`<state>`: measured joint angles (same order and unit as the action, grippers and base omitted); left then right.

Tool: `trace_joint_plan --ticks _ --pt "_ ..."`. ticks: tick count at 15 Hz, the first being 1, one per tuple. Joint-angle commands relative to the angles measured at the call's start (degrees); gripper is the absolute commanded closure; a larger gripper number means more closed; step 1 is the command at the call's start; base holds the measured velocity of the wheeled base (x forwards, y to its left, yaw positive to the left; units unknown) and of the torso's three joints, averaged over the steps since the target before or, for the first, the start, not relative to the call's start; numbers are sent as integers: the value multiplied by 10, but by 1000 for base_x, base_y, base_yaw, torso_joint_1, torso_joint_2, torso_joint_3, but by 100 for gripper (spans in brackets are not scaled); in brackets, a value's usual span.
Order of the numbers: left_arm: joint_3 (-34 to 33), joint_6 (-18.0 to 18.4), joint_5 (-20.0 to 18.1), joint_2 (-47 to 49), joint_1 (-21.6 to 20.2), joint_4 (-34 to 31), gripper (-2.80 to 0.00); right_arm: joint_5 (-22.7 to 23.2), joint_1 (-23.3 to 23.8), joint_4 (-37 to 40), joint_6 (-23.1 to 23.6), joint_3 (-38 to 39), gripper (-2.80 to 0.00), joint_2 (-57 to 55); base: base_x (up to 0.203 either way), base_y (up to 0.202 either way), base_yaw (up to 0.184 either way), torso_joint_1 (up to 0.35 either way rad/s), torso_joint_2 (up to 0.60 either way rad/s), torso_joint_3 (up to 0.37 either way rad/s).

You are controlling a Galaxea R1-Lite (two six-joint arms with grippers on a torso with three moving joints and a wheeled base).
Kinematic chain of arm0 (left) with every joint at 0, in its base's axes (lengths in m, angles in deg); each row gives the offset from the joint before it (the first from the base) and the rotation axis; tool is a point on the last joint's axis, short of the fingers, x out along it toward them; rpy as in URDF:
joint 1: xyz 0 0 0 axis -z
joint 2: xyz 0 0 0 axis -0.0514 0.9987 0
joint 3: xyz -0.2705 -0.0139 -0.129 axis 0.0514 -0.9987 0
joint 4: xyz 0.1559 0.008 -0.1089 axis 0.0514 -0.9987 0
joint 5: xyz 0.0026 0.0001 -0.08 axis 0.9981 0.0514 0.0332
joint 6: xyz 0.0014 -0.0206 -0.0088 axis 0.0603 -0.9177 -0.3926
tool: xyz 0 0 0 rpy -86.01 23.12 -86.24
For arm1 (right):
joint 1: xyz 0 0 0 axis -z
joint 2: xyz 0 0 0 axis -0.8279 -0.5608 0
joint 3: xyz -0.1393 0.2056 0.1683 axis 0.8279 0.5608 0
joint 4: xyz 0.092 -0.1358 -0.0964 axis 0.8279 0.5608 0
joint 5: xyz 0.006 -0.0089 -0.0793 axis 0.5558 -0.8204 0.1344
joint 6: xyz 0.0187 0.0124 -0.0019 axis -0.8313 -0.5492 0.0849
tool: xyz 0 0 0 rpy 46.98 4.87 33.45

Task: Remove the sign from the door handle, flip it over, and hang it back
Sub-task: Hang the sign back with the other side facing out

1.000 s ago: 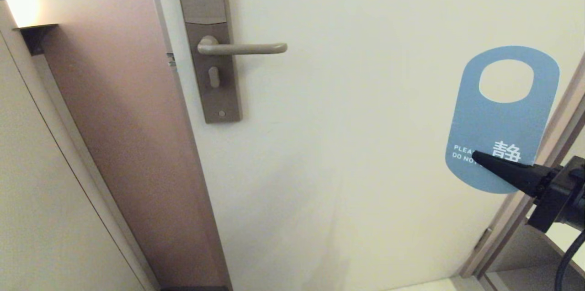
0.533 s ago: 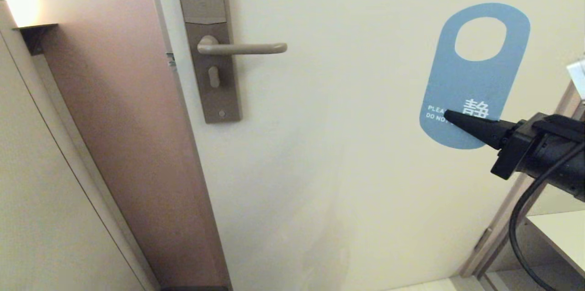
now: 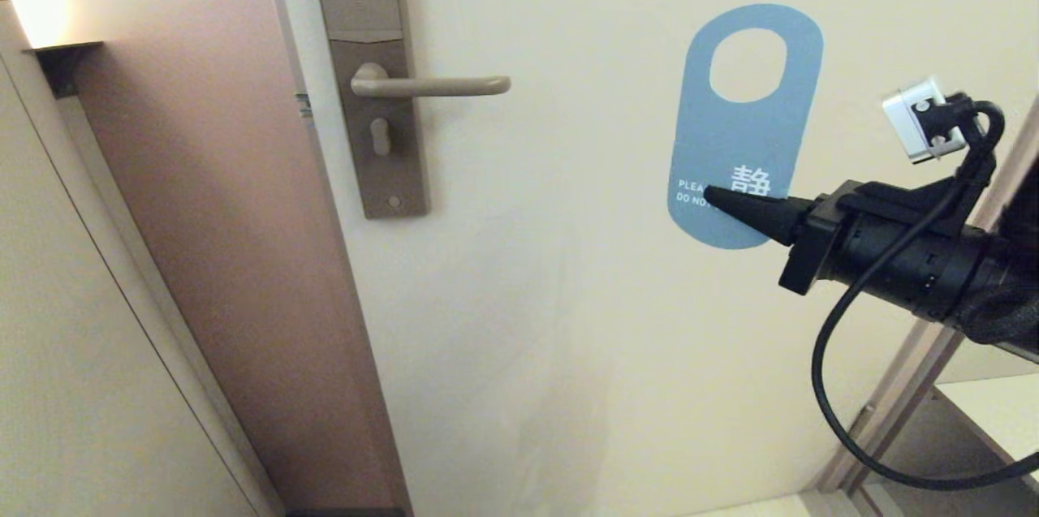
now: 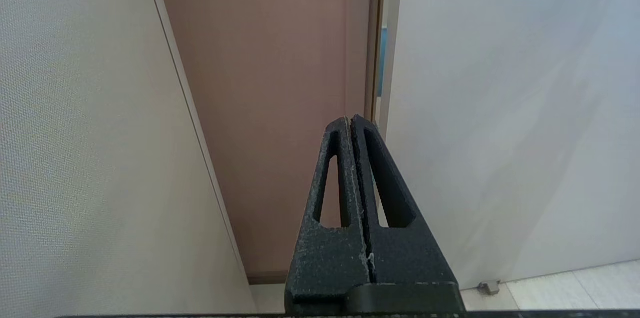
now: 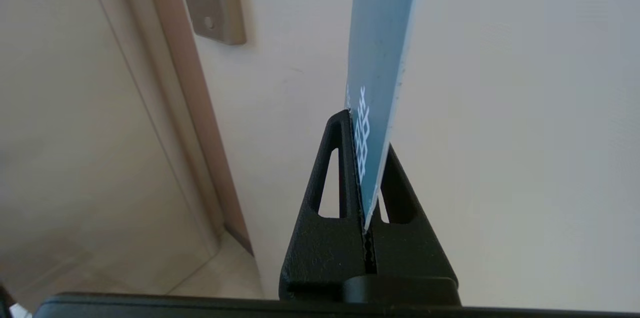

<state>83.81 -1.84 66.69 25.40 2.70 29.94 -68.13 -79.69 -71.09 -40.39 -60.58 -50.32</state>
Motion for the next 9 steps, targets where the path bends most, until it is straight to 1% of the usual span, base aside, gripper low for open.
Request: trace_joint_plan --ticks 1,6,9 --pt "0 0 0 1 0 0 0 1 -8 -3 -1 -23 0 -36 0 0 0 0 0 0" --pt "0 0 0 1 0 0 0 1 -16 -2 -1 -59 0 -76 0 0 0 0 0 0" --pt "0 0 0 1 0 0 0 0 -32 -2 0 -80 0 -103 0 0 0 0 0 0"
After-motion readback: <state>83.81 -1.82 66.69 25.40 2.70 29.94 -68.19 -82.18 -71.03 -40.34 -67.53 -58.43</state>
